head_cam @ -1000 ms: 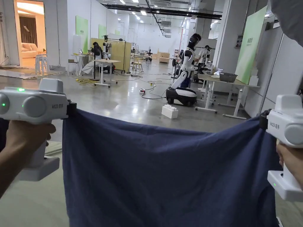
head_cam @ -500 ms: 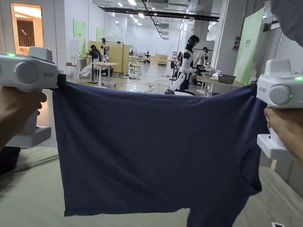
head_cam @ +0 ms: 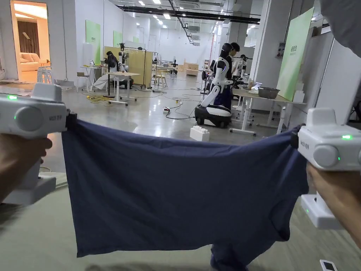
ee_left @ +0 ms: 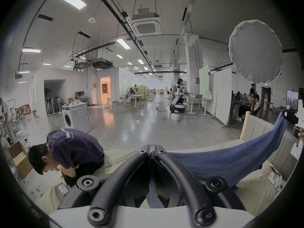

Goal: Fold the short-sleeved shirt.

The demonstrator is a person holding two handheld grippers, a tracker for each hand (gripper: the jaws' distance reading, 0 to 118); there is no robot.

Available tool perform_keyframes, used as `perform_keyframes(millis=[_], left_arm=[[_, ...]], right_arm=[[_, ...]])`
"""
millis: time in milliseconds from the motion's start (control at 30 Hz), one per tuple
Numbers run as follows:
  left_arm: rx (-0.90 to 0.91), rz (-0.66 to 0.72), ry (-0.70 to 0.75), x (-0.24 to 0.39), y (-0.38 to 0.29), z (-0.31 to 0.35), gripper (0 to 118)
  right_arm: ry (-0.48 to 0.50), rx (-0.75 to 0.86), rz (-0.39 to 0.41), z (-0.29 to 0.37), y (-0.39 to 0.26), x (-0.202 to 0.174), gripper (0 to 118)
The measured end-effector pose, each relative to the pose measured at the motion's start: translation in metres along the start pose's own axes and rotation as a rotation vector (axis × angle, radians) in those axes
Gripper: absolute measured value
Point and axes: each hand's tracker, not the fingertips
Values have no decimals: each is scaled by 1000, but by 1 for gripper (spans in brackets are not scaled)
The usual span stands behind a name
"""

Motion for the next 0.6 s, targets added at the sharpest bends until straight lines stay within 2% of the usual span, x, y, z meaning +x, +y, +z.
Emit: perform_keyframes(millis=[167, 233, 433, 600], left_arm=[[-21, 32, -17, 6, -40, 40, 5], [-54, 65, -33, -23, -61, 29, 4], [-90, 72, -50, -43, -118, 61, 4], [-131, 73, -52, -31, -176, 123, 5]], right_arm=[[10, -18, 30, 43, -30, 0, 3], [22, -28, 29, 60, -42, 3, 3], [51, -81, 26, 125, -85, 4, 3], [88, -186, 48, 178, -134, -2, 3]])
